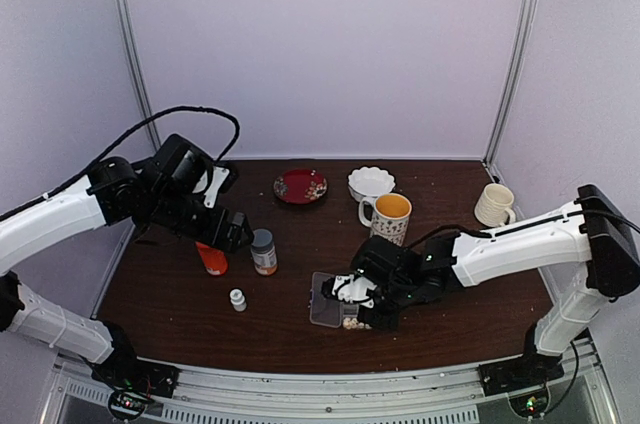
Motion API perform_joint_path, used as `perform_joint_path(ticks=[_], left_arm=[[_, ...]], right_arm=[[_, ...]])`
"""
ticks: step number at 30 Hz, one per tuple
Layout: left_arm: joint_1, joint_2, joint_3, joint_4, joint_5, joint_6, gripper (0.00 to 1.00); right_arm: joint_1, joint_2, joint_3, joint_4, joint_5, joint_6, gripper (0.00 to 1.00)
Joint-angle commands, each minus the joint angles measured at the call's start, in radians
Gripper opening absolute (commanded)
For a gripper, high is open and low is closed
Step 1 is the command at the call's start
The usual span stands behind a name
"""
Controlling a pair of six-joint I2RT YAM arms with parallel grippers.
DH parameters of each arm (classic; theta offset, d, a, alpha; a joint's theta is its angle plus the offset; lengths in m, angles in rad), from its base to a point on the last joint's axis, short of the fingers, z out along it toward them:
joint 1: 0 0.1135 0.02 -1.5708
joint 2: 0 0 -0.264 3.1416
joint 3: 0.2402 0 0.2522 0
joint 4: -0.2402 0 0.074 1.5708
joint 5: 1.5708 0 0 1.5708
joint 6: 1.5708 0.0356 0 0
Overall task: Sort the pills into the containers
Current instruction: Place the pill in the compartment of the pill container, then pick up the pill bottle from the center of the board.
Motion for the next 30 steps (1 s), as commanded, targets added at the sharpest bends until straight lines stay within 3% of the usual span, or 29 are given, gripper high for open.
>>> perform_joint_path(ticks=[1, 8, 13, 17, 30], left_arm=[[0.002, -0.022, -0.044, -0.005, 0.028, -0.037, 0.92], [-0.091, -0.028, -0.165, -0.005, -0.033, -0.171, 0.89], [-0.200, 0.012, -0.218, 0.019, -0.122, -0.295, 0.88], [-0.223, 0.075, -0.248, 0.031, -0.147, -0.367, 0.84], [-0.222, 0.232, -0.217, 0.063, -0.238, -0.313, 0.69]], right_arm=[[-0.006, -0.113, -0.039, 0.067, 0.016, 0.041, 0.30], [-0.006, -0.277, -0.132, 0.238, 0.000, 0.134, 0.33], [-0.005, -0.320, -0.162, 0.313, -0.002, 0.181, 0.33], [-0.003, -0.331, -0.176, 0.336, -0.014, 0.200, 0.33], [-0.004, -0.327, -0.182, 0.323, -0.035, 0.202, 0.33]])
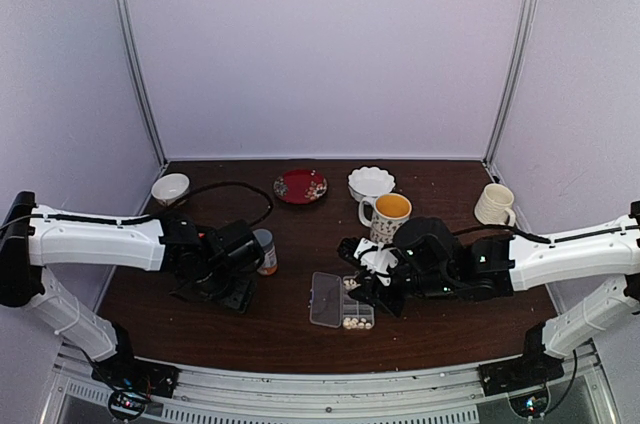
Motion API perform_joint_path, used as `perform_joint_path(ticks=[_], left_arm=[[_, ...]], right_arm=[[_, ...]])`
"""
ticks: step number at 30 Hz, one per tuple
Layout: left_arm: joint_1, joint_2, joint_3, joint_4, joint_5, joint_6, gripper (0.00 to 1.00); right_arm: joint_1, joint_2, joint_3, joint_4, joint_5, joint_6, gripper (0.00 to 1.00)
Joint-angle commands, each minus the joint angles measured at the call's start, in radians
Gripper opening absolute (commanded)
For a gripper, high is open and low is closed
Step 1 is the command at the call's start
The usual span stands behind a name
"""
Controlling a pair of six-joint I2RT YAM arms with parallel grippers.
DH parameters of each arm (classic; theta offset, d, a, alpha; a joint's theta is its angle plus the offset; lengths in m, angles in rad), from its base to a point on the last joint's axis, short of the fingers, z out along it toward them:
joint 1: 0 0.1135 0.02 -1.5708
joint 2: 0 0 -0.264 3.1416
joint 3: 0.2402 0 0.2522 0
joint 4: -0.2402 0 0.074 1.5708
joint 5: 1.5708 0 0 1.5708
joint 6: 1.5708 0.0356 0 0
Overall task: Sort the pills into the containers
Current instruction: Pick up the pill bottle from the center of the board.
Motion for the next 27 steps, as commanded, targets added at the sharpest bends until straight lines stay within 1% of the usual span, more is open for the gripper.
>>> perform_joint_path(ticks=[1, 7, 19, 27], left_arm=[[0.000, 0.039, 0.030, 0.040, -0.038, 0.014, 0.68], [0.000, 0.065, 0.034, 0.043, -0.034, 0.018, 0.58], [0.031, 0.069, 0.006, 0.092, 0.015, 0.029, 0.46], [0.050, 0.073, -0.003, 0.093, 0.033, 0.033, 0.45]], right_arm=[[-0.004, -0.016, -0.005, 0.011, -0.011, 0.015, 0.33], [-0.003, -0.015, -0.002, 0.011, -0.019, 0.014, 0.33], [-0.004, 0.010, 0.025, -0.008, -0.021, 0.002, 0.33], [-0.004, 0.010, 0.027, -0.012, -0.022, -0.001, 0.33]])
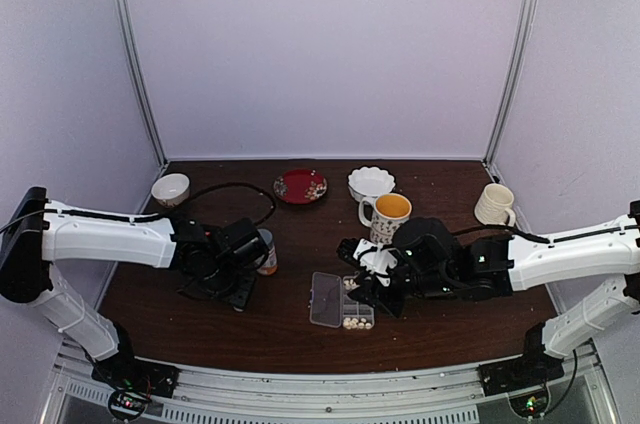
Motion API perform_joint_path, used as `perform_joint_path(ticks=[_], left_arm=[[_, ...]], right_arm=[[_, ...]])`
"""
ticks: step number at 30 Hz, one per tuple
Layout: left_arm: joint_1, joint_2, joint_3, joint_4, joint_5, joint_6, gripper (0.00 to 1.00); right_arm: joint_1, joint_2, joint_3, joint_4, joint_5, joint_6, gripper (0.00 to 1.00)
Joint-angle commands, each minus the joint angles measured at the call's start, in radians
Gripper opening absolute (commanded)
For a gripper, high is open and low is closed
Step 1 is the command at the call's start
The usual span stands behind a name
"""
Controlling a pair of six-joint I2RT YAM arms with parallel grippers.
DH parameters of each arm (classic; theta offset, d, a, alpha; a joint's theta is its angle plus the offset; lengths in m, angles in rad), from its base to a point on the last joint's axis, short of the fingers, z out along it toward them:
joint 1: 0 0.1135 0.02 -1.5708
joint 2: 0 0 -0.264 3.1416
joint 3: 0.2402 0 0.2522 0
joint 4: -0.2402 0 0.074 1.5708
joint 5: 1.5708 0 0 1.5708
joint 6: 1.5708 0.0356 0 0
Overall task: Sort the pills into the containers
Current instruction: Pick up the pill bottle from the center of the board.
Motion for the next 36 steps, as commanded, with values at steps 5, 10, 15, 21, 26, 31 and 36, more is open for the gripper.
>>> perform_joint_path(ticks=[5, 10, 15, 21, 26, 31, 36], left_arm=[[0.015, 0.005, -0.002, 0.017, 0.009, 0.012, 0.50], [0.017, 0.010, 0.000, 0.002, -0.008, 0.012, 0.49], [0.017, 0.021, 0.002, -0.002, -0.017, 0.013, 0.46], [0.017, 0.037, 0.013, -0.032, -0.043, 0.012, 0.41], [0.017, 0.034, 0.023, -0.053, -0.057, 0.014, 0.34], [0.015, -0.018, 0.043, -0.057, -0.053, 0.037, 0.28], [0.000, -0.089, 0.102, -0.057, 0.003, 0.083, 0.25]], right_arm=[[-0.004, 0.014, 0.031, -0.011, -0.013, -0.002, 0.32], [-0.004, 0.018, 0.031, -0.009, -0.019, -0.001, 0.32], [-0.004, 0.021, 0.031, -0.012, -0.012, -0.002, 0.32], [-0.003, 0.017, 0.025, -0.008, -0.012, -0.001, 0.32], [-0.004, 0.009, 0.018, -0.006, -0.010, -0.002, 0.32], [-0.004, -0.004, 0.008, 0.009, -0.012, 0.003, 0.32], [-0.004, -0.034, -0.009, 0.051, -0.023, 0.015, 0.32]])
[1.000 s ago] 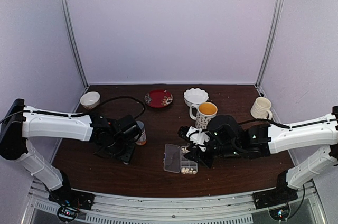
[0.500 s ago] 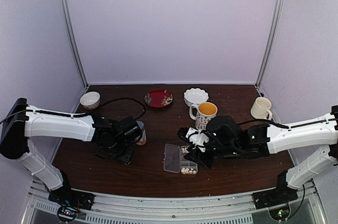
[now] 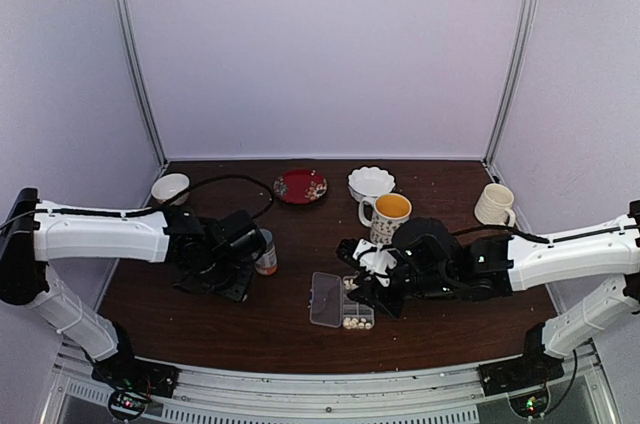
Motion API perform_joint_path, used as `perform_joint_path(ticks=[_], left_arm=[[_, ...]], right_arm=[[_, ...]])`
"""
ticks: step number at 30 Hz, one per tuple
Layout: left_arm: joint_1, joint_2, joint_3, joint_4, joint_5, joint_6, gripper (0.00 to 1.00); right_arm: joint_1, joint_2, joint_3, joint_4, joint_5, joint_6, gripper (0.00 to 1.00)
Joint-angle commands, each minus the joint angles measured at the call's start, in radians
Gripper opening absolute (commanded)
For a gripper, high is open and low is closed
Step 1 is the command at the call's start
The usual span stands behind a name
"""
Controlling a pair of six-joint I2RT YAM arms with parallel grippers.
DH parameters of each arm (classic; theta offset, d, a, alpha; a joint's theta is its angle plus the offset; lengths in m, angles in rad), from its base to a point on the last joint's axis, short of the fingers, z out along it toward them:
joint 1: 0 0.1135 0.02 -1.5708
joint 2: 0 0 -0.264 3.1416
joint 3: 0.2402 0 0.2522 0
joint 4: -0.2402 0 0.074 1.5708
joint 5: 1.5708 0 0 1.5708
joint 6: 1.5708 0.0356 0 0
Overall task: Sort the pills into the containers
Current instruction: Pick up the pill bottle from the center of the board, then hold the pill bottle.
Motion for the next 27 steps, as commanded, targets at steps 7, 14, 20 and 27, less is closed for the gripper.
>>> perform_joint_path(ticks=[7, 14, 20, 27], left_arm=[[-0.018, -0.197, 0.160, 0.095, 0.248, 0.119, 0.26], [-0.017, -0.299, 0.186, 0.300, 0.471, 0.136, 0.26], [-0.027, -0.295, 0.259, 0.400, 0.646, 0.153, 0.27], [-0.044, -0.282, 0.269, 0.543, 0.779, 0.155, 0.27]], right_arm=[[-0.004, -0.132, -0.038, 0.142, -0.051, 0.096, 0.33], [-0.004, -0.251, -0.079, 0.327, -0.088, 0.186, 0.48], [0.009, -0.319, -0.162, 0.603, -0.044, 0.133, 0.65], [0.012, -0.352, -0.181, 0.668, -0.109, 0.061, 0.93]])
